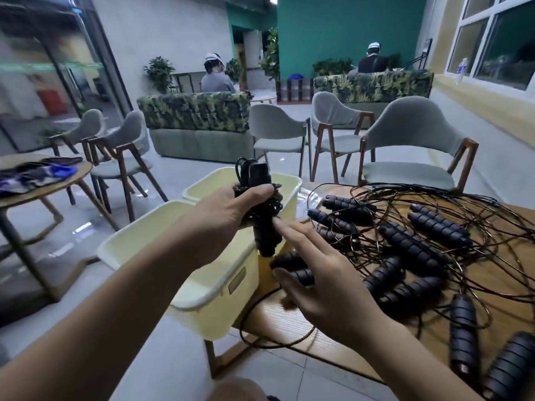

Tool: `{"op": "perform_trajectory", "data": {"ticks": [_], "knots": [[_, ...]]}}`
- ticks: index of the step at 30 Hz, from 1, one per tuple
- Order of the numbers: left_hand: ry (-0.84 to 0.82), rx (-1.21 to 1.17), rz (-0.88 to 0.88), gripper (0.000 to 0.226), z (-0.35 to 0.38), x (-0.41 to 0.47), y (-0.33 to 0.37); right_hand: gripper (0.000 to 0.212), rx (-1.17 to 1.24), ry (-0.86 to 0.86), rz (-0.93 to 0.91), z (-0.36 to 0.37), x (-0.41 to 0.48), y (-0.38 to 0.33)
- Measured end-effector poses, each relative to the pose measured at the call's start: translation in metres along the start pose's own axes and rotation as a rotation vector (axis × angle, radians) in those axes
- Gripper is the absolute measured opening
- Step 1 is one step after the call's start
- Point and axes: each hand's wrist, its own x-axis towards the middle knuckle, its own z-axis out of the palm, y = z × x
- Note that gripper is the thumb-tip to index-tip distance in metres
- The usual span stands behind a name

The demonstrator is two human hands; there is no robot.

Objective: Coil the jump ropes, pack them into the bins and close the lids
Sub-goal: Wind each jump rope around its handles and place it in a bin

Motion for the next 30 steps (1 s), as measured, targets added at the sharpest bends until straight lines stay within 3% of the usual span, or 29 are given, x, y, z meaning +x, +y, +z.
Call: {"op": "perform_trajectory", "data": {"ticks": [3,10,16,26,30], "knots": [[-0.018,-0.038,-0.08,0.035,-0.026,-0.009,0.002,0.078,0.0,-0.069,0.002,0.015,0.005,-0.003],[-0.113,-0.185,-0.175,0.053,-0.087,-0.012,-0.005,0.061,-0.258,-0.107,-0.137,0.041,0.016,0.006],[-0.119,-0.11,-0.326,0.04,-0.116,-0.005,-0.026,0.053,-0.281,-0.134,-0.121,0.053,0.017,0.015],[-0.386,0.246,-0.586,0.04,-0.14,0.024,-0.057,0.059,-0.221,-0.177,-0.05,0.053,0.02,0.016],[-0.479,0.278,-0.643,0.04,-0.137,0.035,-0.068,0.062,-0.265,-0.231,-0.037,0.057,0.02,0.017]]}}
